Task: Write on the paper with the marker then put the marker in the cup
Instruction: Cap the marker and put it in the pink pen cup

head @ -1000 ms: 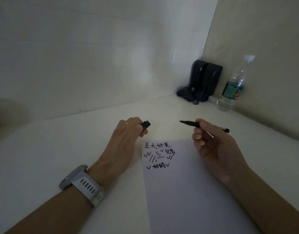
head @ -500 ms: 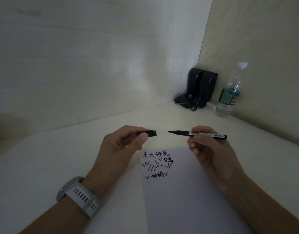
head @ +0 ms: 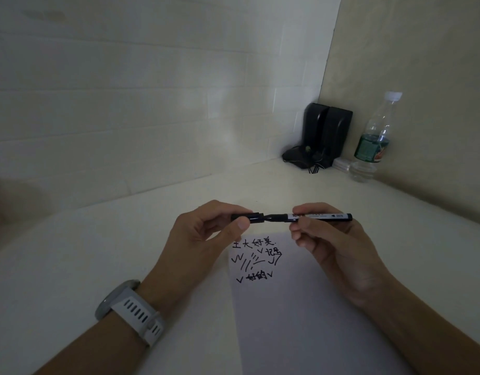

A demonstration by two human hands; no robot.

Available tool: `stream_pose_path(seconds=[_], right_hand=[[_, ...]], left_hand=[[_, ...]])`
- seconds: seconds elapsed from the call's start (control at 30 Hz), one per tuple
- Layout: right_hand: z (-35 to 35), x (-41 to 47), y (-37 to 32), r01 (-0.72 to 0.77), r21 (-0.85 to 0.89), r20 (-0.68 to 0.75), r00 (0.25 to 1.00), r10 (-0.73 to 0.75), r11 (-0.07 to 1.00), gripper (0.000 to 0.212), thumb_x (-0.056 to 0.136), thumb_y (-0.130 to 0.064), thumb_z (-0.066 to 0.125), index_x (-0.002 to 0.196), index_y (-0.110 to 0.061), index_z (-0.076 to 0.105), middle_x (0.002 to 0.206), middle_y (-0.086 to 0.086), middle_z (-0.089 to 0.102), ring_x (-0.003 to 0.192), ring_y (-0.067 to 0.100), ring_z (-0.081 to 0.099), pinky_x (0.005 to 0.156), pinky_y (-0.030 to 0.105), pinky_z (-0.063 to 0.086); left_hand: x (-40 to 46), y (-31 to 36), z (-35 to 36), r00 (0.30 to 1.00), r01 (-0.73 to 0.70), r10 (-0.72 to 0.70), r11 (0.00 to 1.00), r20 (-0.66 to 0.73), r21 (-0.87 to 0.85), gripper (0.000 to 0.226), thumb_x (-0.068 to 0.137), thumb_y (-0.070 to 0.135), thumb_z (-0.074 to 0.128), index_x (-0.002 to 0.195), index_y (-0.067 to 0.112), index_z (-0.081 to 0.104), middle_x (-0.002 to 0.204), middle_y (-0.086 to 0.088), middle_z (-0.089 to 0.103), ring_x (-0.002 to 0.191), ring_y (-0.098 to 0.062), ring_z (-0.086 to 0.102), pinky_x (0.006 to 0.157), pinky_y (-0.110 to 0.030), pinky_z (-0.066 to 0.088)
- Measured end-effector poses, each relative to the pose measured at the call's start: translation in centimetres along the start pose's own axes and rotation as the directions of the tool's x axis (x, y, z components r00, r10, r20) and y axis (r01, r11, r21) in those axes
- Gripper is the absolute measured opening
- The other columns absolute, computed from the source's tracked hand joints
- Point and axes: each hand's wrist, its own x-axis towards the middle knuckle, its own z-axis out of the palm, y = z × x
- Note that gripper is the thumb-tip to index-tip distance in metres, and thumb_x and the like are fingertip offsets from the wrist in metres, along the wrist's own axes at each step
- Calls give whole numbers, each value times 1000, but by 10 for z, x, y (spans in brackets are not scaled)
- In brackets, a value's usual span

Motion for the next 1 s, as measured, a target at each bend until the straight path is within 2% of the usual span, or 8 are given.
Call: stream_pose_path(seconds=[0.2, 0.33, 0.5, 0.6, 0.7, 0.87, 0.93, 1.0], right_hand=[[2, -5, 4, -60, -108, 21, 998, 63, 992, 29, 67, -14, 81, 95, -5, 84, 79, 17, 79, 71, 23, 76, 68, 23, 60], [0, -6, 6, -83, -129, 6, 996, 85, 988, 31, 64, -14, 82, 93, -3, 84, 78, 19, 79, 68, 23, 77, 68, 23, 61], [0, -5, 7, -106, -163, -1, 994, 107, 981, 31, 62, -13, 85, 92, -3, 85, 81, 21, 80, 70, 23, 78, 69, 24, 62], [2, -5, 8, -126, -261, 16, 991, 135, 957, 26, 68, -7, 85, 93, -4, 83, 86, 22, 82, 75, 24, 79, 75, 28, 63], [7, -5, 6, -120, -419, 68, 984, 163, 900, 14, 85, 0, 77, 97, -6, 80, 92, 20, 83, 75, 20, 77, 76, 27, 59], [30, -3, -9, -107, -663, 216, 920, 327, 741, 13, 99, -16, 66, 106, -12, 76, 102, 21, 82, 94, 19, 77, 87, 29, 55], [44, -3, -20, -78, -723, 198, 929, 314, 686, 14, 98, -14, 65, 106, -7, 75, 102, 21, 81, 88, 12, 74, 81, 24, 52], [66, -7, -27, -17, -774, 160, 962, 222, 632, 16, 98, -11, 65, 107, -6, 76, 86, 12, 73, 73, 11, 63, 68, 20, 46]], left_hand=[[-3, -1, 1, 999, 18, -17, 999, 48, -39, 19, 81, 12, 76, 99, 6, 80, 74, -4, 79, 67, -16, 74, 72, -19, 55], [-4, -2, 1, 996, 59, -54, 996, 77, -61, 19, 81, 3, 77, 99, 2, 80, 76, -10, 81, 67, -22, 77, 69, -20, 56], [-1, -3, 1, 996, 54, -52, 998, 78, -29, 15, 81, 5, 77, 96, 4, 80, 76, -7, 80, 67, -20, 76, 68, -18, 56], [0, -4, 0, 994, 71, -72, 997, 86, 12, 12, 84, 4, 76, 95, 9, 80, 78, -6, 79, 69, -17, 75, 67, -17, 54], [1, -4, -1, 995, 87, -89, 995, 49, 48, 12, 84, 6, 77, 93, 14, 79, 81, -5, 79, 68, -18, 76, 68, -22, 56], [-9, 12, -6, 987, 151, -155, 985, 39, 89, 34, 83, 15, 80, 115, 23, 71, 87, -3, 81, 80, -20, 78, 85, -45, 61], [-15, 24, -20, 980, 197, -196, 980, -6, 33, 42, 84, 17, 79, 124, 21, 63, 89, -4, 80, 79, -24, 78, 88, -49, 58], [-24, 39, -46, 970, 230, -222, 970, -97, 76, 36, 87, 29, 75, 120, 23, 64, 90, -3, 79, 76, -19, 78, 85, -42, 58]])
